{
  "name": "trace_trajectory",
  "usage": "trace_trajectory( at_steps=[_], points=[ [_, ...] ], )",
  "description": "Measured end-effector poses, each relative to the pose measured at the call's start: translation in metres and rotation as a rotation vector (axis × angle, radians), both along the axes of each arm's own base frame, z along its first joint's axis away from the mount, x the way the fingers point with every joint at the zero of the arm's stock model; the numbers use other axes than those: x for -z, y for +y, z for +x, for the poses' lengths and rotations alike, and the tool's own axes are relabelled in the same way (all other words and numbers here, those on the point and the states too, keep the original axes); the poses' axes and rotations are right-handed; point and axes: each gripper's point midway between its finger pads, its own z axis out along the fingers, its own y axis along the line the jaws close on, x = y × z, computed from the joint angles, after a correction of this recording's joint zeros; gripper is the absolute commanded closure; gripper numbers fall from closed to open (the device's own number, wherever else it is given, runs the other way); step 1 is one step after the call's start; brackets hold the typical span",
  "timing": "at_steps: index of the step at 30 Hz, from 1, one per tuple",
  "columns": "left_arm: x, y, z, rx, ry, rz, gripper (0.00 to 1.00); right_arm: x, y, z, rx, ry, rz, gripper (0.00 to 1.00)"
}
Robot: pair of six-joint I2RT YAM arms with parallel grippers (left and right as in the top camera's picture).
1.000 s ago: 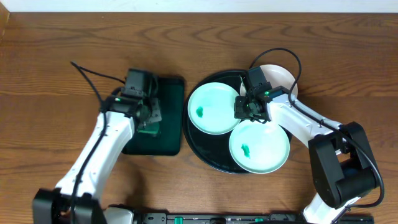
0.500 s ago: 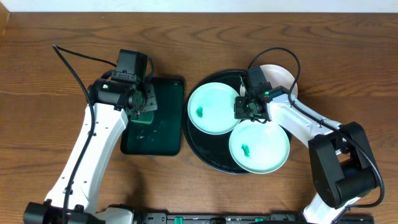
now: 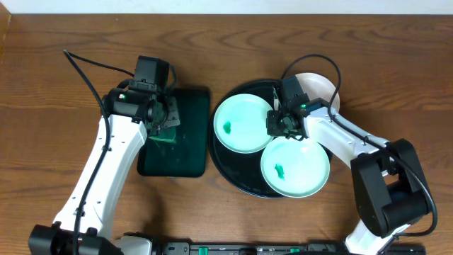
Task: Clean dirty plates on tray and stack at the side
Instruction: 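Lift the green sponge with the left gripper out of the tray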
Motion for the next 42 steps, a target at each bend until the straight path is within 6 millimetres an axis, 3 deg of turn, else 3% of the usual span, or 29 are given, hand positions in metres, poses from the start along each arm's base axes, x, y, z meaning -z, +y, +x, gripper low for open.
trace_trajectory(
  at_steps=[2,5,8,17,30,36,38,40,42],
  points=[
    [0.001,0.0,0.0,0.0,0.003,0.001,0.93,0.0,0.0,0.0,-0.001,-0.001,0.001,0.64],
    [0.003,0.0,0.0,0.0,0.01,0.002,0.93,0.0,0.001,0.001,0.003,-0.005,0.003,0.9],
    [0.007,0.0,0.001,0.0,0.022,0.004,0.93,-0.001,0.001,0.002,0.002,-0.008,0.003,0.99],
    [0.016,0.0,0.003,0.0,0.048,0.009,0.93,-0.001,0.001,0.003,0.0,-0.014,0.001,0.99],
    [0.013,-0.002,0.011,-0.012,0.01,0.013,0.93,-0.001,0.001,0.003,0.004,-0.016,0.001,0.98],
    [0.009,-0.021,0.019,0.011,-0.034,-0.039,0.93,0.0,0.0,0.0,0.05,0.007,0.008,0.99],
    [0.008,-0.032,0.022,0.037,-0.048,-0.062,0.93,0.0,0.0,0.0,0.057,0.011,0.009,0.91],
    [0.007,-0.043,0.022,0.061,-0.054,-0.079,0.93,0.001,-0.001,-0.002,0.061,0.02,0.008,0.75],
    [0.006,-0.052,0.022,0.084,-0.063,-0.09,0.93,0.001,-0.001,-0.004,0.072,0.028,0.009,0.69]
  ],
)
